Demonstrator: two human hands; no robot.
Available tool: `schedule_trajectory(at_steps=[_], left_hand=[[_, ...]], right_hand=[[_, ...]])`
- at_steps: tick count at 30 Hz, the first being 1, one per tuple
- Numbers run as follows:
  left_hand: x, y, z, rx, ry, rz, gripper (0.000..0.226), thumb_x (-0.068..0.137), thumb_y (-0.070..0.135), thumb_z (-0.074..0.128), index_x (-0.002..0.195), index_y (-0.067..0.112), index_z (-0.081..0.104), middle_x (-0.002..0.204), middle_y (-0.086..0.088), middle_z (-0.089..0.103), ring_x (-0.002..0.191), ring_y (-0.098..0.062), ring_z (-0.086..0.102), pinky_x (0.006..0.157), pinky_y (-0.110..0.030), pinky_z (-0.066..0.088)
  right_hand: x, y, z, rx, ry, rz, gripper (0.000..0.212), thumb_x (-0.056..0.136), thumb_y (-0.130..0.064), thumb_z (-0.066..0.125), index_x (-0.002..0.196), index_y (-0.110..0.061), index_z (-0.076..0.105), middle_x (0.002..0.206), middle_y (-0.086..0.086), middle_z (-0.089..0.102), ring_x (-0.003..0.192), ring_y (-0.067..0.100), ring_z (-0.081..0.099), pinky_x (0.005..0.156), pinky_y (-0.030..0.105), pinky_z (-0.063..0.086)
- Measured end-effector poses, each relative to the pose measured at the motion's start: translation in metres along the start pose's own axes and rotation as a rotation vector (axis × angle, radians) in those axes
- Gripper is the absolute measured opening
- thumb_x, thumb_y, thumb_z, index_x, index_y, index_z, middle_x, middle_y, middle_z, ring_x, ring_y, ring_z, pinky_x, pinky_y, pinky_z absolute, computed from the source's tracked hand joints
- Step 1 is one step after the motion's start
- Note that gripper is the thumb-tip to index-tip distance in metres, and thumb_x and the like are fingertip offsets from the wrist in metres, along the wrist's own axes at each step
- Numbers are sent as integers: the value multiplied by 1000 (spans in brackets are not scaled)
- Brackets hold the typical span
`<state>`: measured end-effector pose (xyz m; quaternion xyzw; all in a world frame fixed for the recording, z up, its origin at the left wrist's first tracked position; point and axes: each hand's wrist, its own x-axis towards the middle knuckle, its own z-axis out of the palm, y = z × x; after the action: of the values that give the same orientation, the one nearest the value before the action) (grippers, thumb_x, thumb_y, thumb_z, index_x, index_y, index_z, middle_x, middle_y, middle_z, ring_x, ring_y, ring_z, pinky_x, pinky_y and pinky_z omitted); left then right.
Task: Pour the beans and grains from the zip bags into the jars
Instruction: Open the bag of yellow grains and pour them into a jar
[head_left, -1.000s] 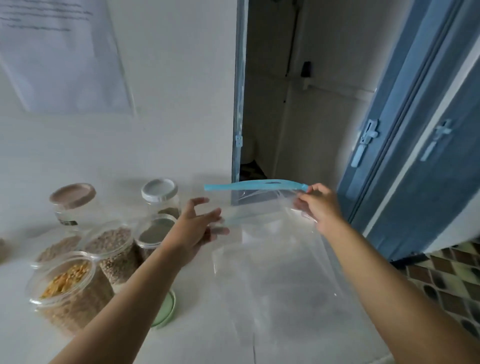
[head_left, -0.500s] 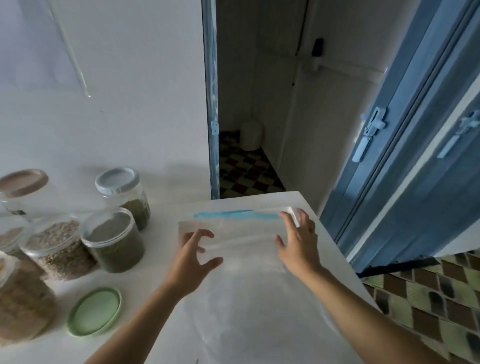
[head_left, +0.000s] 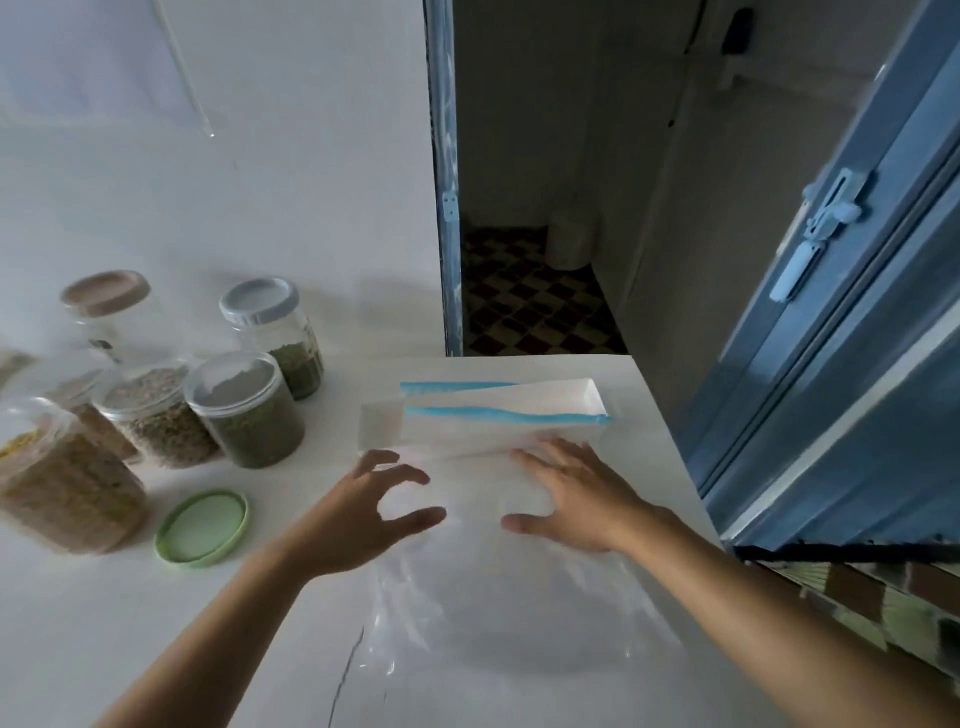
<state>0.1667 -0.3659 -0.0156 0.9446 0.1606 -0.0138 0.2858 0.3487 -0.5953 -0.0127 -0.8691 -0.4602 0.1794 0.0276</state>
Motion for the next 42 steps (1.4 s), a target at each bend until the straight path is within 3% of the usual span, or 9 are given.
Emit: schedule_trajectory(at_steps=[4,9,11,14,17,23,30,37,42], left_hand=[[-3,-5,16,247,-96,24,108,58,106,18,139,44,51,151,11,40,136,-11,44,113,-34,36],[0,-13,20,194,88,36,93,67,102,21,124,42,62,123,21,53,109,-7,59,98,-31,46],[11,-14,13,55,259,25,65,76,92,42,107,40,67,105,18,59,89,-3,62,82,-27,50],[31,-19,0,-72,504,-3,14,87,46,74,96,35,72,94,5,60,79,-10,61,74,-28,47],[52,-33,0,36,503,-42,35,87,7,73,117,25,70,114,-4,59,101,-23,54,87,-36,42],[64,-51,-2,194,353,-54,33,95,24,66,129,23,63,132,7,62,133,-26,43,92,-42,33],[70,-54,-30,139,502,216,7,90,10,75,97,13,76,97,3,72,85,-28,63,74,-44,56],[72,-21,-84,120,742,347,9,94,0,66,97,7,70,96,-1,65,78,-29,56,67,-41,51],[67,-11,-96,18,819,342,9,94,-4,65,94,4,70,93,1,61,72,-15,50,67,-16,45]], right_hand=[[8,1,5,-44,126,-54,94,86,-82,37,161,-28,23,167,8,19,155,26,14,127,44,8],[18,2,16,-41,273,-122,85,82,-75,36,150,-24,45,142,11,51,131,33,49,112,46,39],[18,3,15,-34,269,-101,89,80,-76,40,157,-32,31,153,9,40,134,29,45,112,45,39],[20,4,14,0,235,-76,94,78,-75,44,159,-40,14,160,2,28,139,24,40,114,43,34],[22,3,15,44,211,-64,96,81,-67,54,160,-42,6,162,-1,19,141,22,36,113,42,33],[23,3,17,15,203,4,92,85,-67,52,158,-48,0,164,1,12,142,24,34,110,45,29],[29,2,18,-84,165,24,92,83,-84,39,158,-49,-2,164,4,9,142,25,30,107,46,28],[46,-4,5,-116,14,68,97,81,-82,43,151,-58,-19,170,6,-12,151,35,16,113,55,19],[65,-4,-5,-128,-109,114,97,78,-86,48,157,-53,2,171,6,-8,155,36,0,118,61,5]])
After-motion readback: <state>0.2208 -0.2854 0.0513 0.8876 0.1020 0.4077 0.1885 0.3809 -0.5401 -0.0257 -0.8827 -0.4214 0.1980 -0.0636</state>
